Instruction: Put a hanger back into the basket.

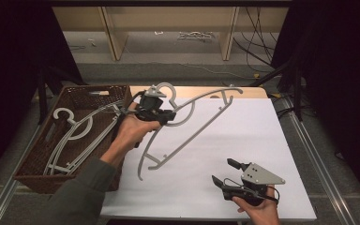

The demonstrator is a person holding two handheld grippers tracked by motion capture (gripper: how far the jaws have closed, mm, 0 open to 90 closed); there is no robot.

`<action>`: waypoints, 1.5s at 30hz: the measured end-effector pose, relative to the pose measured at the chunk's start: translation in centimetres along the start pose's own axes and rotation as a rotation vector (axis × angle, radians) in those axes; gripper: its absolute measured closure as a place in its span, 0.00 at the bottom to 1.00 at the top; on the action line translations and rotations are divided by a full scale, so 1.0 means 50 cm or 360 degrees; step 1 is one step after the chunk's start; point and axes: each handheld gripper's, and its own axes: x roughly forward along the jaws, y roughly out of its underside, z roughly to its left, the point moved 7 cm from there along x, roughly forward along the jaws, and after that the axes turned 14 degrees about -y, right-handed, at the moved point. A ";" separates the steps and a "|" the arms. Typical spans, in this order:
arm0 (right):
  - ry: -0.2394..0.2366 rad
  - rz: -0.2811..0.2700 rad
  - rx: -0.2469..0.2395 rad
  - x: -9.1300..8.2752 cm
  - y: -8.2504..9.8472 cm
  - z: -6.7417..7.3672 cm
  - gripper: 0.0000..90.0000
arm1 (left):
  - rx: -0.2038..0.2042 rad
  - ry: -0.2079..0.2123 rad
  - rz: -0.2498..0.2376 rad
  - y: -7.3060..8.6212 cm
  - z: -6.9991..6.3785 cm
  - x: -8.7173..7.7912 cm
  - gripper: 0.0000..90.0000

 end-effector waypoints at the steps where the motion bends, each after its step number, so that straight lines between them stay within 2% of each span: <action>1: 0.0009 -0.0013 -0.0028 0.000 -0.001 -0.004 0.27 | -0.0002 -0.0002 -0.0007 0.000 0.009 -0.013 0.91; 2: -0.0001 -0.0003 0.0000 0.001 0.000 -0.001 0.27 | -0.0010 -0.0007 -0.0018 0.000 0.019 -0.025 0.91; 4: -0.0003 -0.0007 -0.0025 0.002 -0.001 -0.001 0.27 | -0.0025 -0.0038 -0.0038 0.002 0.041 -0.047 0.91; 9: 0.0001 -0.0005 -0.0024 0.004 0.000 -0.001 0.27 | -0.0060 -0.0124 -0.0063 0.011 0.098 -0.091 0.91; 11: 0.0005 -0.0008 -0.0031 0.004 -0.001 -0.003 0.26 | -0.0027 -0.0159 -0.0100 0.013 0.123 -0.106 0.91; 12: 0.0006 -0.0008 -0.0034 0.004 -0.001 -0.003 0.27 | -0.0069 -0.0159 -0.0092 0.016 0.130 -0.114 0.91; 14: 0.0003 -0.0002 -0.0025 0.005 0.000 -0.003 0.26 | -0.0087 -0.0181 -0.0089 0.021 0.148 -0.128 0.91; 19: -0.0005 0.0008 -0.0022 0.007 0.002 -0.002 0.26 | -0.0088 -0.0286 -0.0068 0.035 0.196 -0.153 0.91; 22: -0.0002 0.0006 -0.0025 0.008 0.002 -0.002 0.26 | -0.0115 -0.0309 -0.0092 0.040 0.219 -0.167 0.91; 23: 0.0002 0.0003 -0.0026 0.009 0.002 -0.003 0.26 | -0.0103 -0.0321 -0.0077 0.042 0.227 -0.172 0.91; 24: -0.0009 0.0025 0.0001 0.008 0.005 0.000 0.26 | -0.0109 -0.0332 -0.0100 0.042 0.231 -0.174 0.91; 26: 0.0005 0.0029 -0.0021 0.007 0.004 -0.003 0.26 | -0.0071 -0.0338 -0.0085 0.046 0.244 -0.180 0.91; 27: 0.0005 0.0028 -0.0020 0.006 0.004 -0.003 0.26 | -0.0115 -0.0350 -0.0099 0.045 0.246 -0.180 0.91; 28: 0.0001 0.0003 -0.0025 0.009 0.002 -0.003 0.26 | -0.0123 -0.0356 -0.0104 0.045 0.252 -0.181 0.91; 29: -0.0007 0.0012 0.0001 0.009 0.004 0.000 0.26 | -0.0117 -0.0361 -0.0105 0.046 0.260 -0.183 0.91; 31: -0.0004 0.0014 -0.0012 0.008 0.003 -0.002 0.26 | -0.0136 -0.0385 -0.0117 0.045 0.274 -0.185 0.91; 32: -0.0006 0.0012 0.0003 0.009 0.004 -0.001 0.26 | -0.0188 -0.0381 -0.0133 0.045 0.277 -0.183 0.91; 33: -0.0005 0.0011 0.0002 0.009 0.004 -0.001 0.26 | -0.0196 -0.0394 -0.0136 0.046 0.284 -0.184 0.91; 34: -0.0006 0.0012 0.0002 0.009 0.004 -0.001 0.26 | -0.0172 -0.0403 -0.0134 0.048 0.294 -0.185 0.91; 35: -0.0006 0.0013 0.0002 0.009 0.004 -0.001 0.26 | -0.0201 -0.0410 -0.0153 0.048 0.300 -0.184 0.91; 39: -0.0005 0.0013 0.0002 0.009 0.005 -0.001 0.26 | -0.0274 -0.0438 -0.0143 0.063 0.333 -0.181 0.91; 41: 0.0003 0.0009 -0.0023 0.009 0.004 -0.004 0.26 | -0.0277 -0.0463 -0.0134 0.073 0.349 -0.175 0.91; 45: -0.0001 0.0011 -0.0018 0.011 0.005 -0.003 0.26 | -0.0294 -0.0514 -0.0120 0.097 0.377 -0.165 0.91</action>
